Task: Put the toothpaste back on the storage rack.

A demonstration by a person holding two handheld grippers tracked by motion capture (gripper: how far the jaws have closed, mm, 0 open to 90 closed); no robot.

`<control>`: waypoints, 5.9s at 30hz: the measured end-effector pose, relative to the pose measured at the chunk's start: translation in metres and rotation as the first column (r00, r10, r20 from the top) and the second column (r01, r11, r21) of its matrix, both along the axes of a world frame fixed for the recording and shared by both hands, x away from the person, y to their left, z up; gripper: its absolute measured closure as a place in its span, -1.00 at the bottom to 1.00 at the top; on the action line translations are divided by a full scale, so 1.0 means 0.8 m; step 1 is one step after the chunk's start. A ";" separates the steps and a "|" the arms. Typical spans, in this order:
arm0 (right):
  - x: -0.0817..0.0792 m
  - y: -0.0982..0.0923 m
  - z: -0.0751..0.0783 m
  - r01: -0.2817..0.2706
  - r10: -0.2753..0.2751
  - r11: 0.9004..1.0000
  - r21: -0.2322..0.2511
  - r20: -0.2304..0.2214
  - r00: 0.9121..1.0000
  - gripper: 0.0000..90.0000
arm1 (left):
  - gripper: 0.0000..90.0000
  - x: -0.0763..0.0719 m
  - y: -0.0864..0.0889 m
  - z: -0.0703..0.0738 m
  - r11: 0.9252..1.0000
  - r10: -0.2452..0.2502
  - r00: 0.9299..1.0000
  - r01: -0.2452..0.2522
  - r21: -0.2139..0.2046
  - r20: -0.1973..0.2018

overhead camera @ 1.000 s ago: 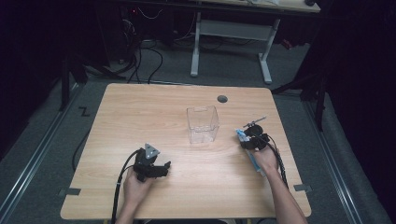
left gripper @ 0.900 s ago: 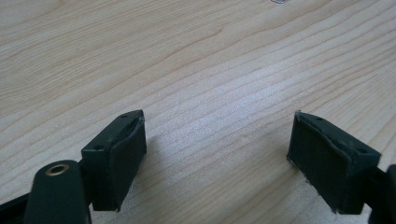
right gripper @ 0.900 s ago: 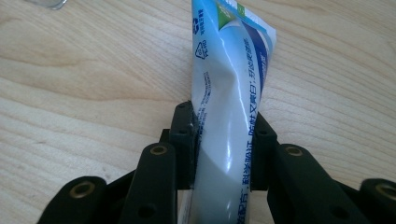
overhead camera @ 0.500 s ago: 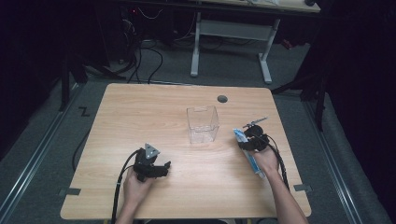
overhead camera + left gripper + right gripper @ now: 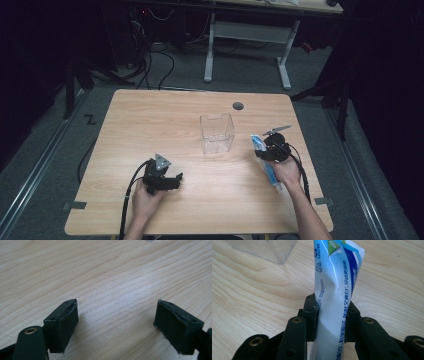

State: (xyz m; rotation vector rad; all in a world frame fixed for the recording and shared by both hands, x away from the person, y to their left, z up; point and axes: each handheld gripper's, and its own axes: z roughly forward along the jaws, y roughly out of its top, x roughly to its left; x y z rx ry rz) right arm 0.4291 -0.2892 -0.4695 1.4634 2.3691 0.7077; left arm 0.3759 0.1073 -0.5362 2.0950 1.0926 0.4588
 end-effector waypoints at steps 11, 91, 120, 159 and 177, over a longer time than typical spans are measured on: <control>-0.008 0.002 0.015 -0.019 0.018 1.000 0.022 0.033 0.999 0.57 | -0.57 0.000 0.000 0.000 1.000 0.000 1.000 0.000 0.000 0.000; -0.010 0.051 0.110 -0.204 0.153 0.962 0.181 0.263 0.953 0.57 | -0.57 0.000 0.000 0.000 1.000 0.001 1.000 -0.001 0.001 0.002; 0.010 0.070 0.131 -0.223 0.159 0.953 0.203 0.288 0.944 0.57 | -0.57 0.000 0.000 0.000 1.000 0.001 1.000 -0.001 0.001 0.002; 0.040 0.118 0.174 -0.260 0.157 0.938 0.227 0.390 0.907 0.57 | -0.57 0.000 0.000 0.000 1.000 -0.001 1.000 0.001 0.002 0.002; 0.069 0.125 0.171 -0.202 0.104 0.952 0.230 0.376 0.921 0.56 | -0.57 0.000 0.000 0.000 1.000 0.000 1.000 0.000 0.002 0.001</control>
